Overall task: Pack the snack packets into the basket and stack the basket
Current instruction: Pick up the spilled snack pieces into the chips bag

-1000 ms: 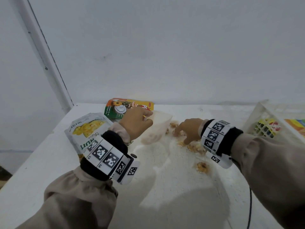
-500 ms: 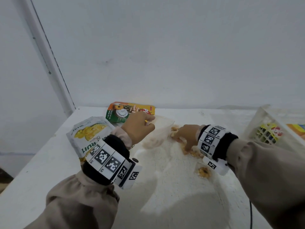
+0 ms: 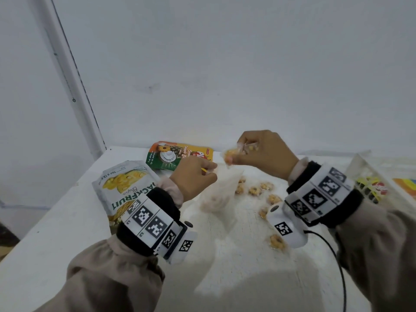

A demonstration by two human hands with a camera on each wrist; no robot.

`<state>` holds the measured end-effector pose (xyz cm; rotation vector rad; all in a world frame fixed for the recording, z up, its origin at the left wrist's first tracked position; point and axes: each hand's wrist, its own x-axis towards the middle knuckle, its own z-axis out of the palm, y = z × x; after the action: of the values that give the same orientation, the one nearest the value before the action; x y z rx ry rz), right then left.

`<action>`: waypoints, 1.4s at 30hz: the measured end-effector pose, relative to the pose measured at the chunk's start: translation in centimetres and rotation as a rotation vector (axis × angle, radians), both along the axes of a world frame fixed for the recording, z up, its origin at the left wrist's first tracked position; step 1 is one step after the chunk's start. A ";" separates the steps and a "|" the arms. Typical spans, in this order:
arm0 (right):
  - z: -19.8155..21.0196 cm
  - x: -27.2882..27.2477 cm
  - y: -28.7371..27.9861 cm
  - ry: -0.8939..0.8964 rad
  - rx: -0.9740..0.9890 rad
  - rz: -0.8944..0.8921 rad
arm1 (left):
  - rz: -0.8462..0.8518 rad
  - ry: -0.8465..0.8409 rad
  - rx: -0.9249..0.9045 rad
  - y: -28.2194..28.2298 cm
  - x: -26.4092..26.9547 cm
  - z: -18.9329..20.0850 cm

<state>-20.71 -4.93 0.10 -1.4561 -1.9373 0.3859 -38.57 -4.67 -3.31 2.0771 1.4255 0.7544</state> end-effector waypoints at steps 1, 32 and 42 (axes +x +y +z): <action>-0.4 -0.2 0.0 -0.060 0.004 -0.022 | -0.001 0.002 0.003 0.0 0.1 0.0; -4.4 1.5 0.0 -0.623 0.096 0.318 | -0.034 -0.277 -0.073 0.1 0.8 -0.6; -4.4 1.9 -0.1 -0.242 0.433 0.282 | -0.166 -0.504 -0.186 0.5 1.0 -2.6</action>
<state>-18.80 -4.98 -4.32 -0.9878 -2.2525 -0.0953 -37.60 -4.18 -5.90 1.6808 0.9904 0.9520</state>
